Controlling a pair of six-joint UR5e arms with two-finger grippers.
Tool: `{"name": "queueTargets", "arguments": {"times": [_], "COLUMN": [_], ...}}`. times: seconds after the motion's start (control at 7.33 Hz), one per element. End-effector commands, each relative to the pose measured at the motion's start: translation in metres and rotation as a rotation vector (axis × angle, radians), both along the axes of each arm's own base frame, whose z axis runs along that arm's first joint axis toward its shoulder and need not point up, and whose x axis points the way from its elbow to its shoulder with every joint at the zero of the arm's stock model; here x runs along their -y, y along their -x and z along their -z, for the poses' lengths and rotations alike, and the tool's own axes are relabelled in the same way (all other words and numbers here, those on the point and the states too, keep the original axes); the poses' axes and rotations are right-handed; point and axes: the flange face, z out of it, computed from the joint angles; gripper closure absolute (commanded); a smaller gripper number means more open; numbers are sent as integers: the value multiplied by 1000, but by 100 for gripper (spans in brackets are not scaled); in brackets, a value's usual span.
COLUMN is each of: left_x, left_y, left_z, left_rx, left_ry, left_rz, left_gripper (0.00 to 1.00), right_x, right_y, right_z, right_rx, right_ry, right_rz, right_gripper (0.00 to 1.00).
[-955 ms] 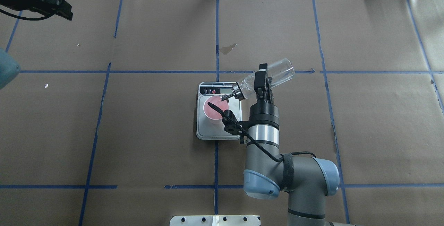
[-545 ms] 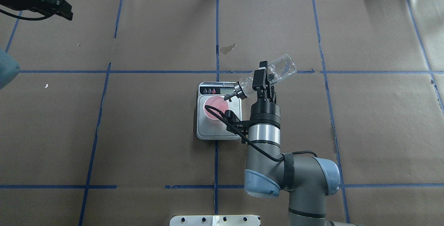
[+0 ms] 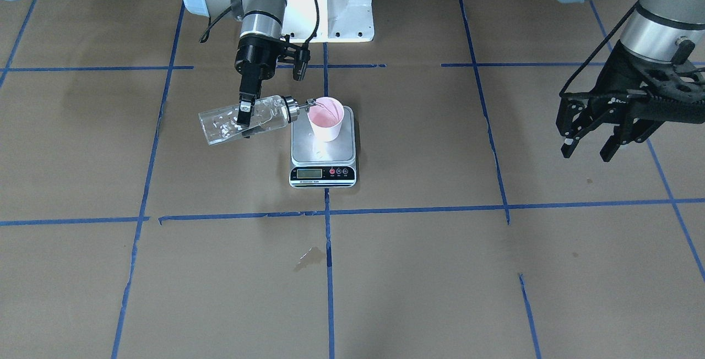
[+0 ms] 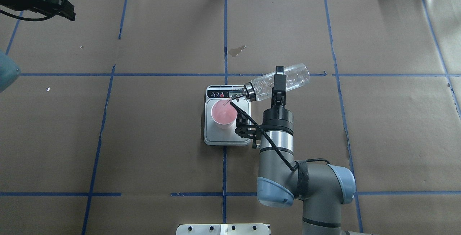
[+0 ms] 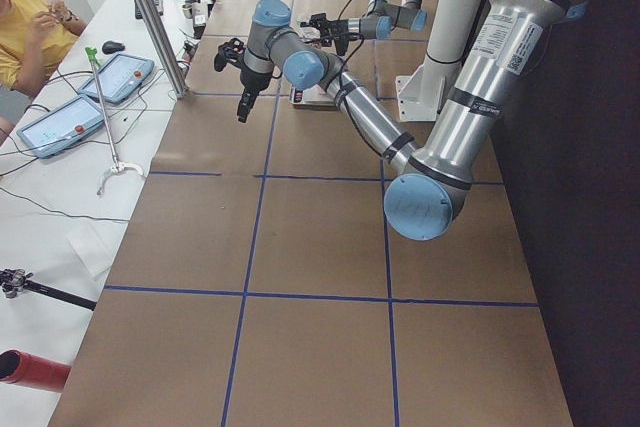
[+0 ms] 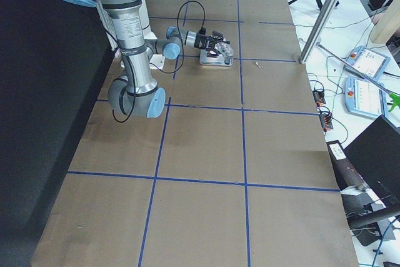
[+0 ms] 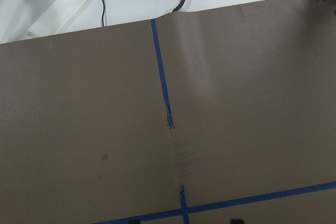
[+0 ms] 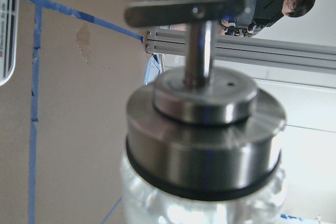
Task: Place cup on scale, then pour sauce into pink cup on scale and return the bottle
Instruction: 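Tilt the bottle spout down into the pink cup with the right gripper, then turn the bottle upright and carry it back with the right gripper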
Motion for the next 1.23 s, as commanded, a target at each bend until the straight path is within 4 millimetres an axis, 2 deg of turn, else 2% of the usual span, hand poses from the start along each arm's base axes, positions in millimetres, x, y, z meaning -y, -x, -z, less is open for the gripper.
{"name": "queueTargets", "arguments": {"times": [0.0,0.14,0.27,0.55,0.68,0.82,0.95,1.09], "left_x": [0,-1,0,0,0,0,1,1], "left_y": [1,0,1,0,1,0,-1,-1], "left_z": [0,0,0,0,0,0,0,-1], "left_rx": [2,1,2,2,2,2,3,4], "left_ry": [3,2,3,5,5,4,4,6], "left_rz": [1,-1,1,-1,1,-1,1,1], "left_gripper": [35,35,35,35,35,35,35,35], "right_x": [-7,-10,-13,-13,-17,-20,-25,-32], "right_y": [1,-1,-4,-18,-39,-62,-92,-120], "right_z": [4,10,5,-11,-33,-63,-96,-138], "right_rx": [444,722,935,1189,1301,1319,1392,1426], "right_ry": [96,138,188,214,227,229,238,263], "right_rz": [2,9,16,-36,-57,-67,-88,-98], "right_gripper": [100,100,100,100,100,100,100,100]}}
